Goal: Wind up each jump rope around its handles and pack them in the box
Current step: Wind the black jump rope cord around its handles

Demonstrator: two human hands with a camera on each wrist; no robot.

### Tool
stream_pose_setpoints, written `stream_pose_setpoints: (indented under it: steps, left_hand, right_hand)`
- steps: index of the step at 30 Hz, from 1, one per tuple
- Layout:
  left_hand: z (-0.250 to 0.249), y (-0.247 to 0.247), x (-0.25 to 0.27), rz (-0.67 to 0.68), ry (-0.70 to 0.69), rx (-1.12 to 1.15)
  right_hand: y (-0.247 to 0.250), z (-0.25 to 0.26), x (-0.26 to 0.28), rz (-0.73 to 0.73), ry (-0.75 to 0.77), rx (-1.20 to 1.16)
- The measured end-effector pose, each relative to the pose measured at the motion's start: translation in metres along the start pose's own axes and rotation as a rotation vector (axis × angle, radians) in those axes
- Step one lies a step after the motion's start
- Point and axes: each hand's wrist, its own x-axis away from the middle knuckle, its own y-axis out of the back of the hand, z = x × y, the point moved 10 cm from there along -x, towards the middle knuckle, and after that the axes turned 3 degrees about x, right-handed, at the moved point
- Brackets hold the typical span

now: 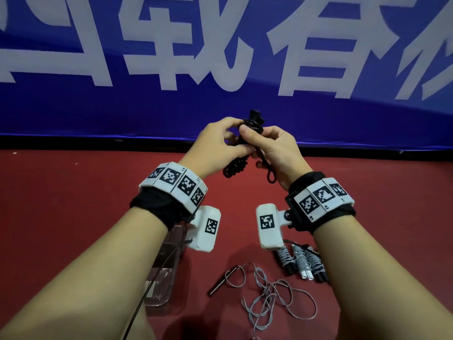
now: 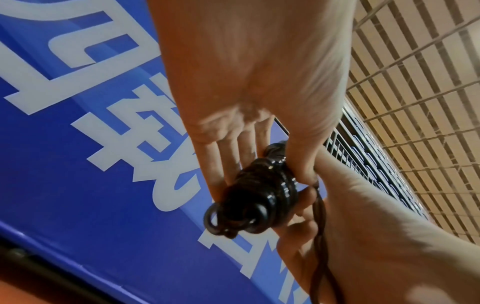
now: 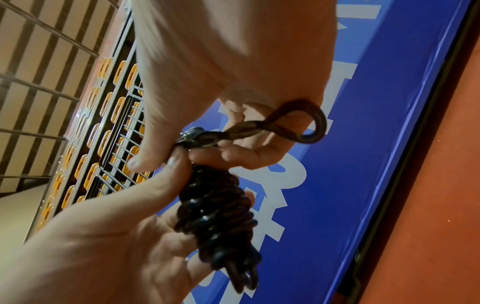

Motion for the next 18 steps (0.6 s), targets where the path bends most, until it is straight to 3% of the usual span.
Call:
stream_pose_setpoints:
  steps: [5, 10, 14, 18]
  left_hand:
    - [-0.006, 0.012, -0.001, -0.062, -0.011, 0.088]
    - [-0.001, 0.014, 0.000, -0.013, 0.097, 0.254]
    - [0.002, 0.006, 0.002, 0.039, 0.163, 0.369]
    - [0.014, 0.004, 0.003, -0.028, 0.238, 0.525]
  right_hand:
    - [-0.006, 0.006, 0.000, 0.118, 0.029, -0.003]
    - [-0.002, 0.008, -0.005, 0.195, 0.057, 0.006]
    - [0.001, 0.008, -0.006, 0.197, 0.070, -0.007]
    - [0.001, 0.006, -0.007, 0.165, 0.054, -0.082]
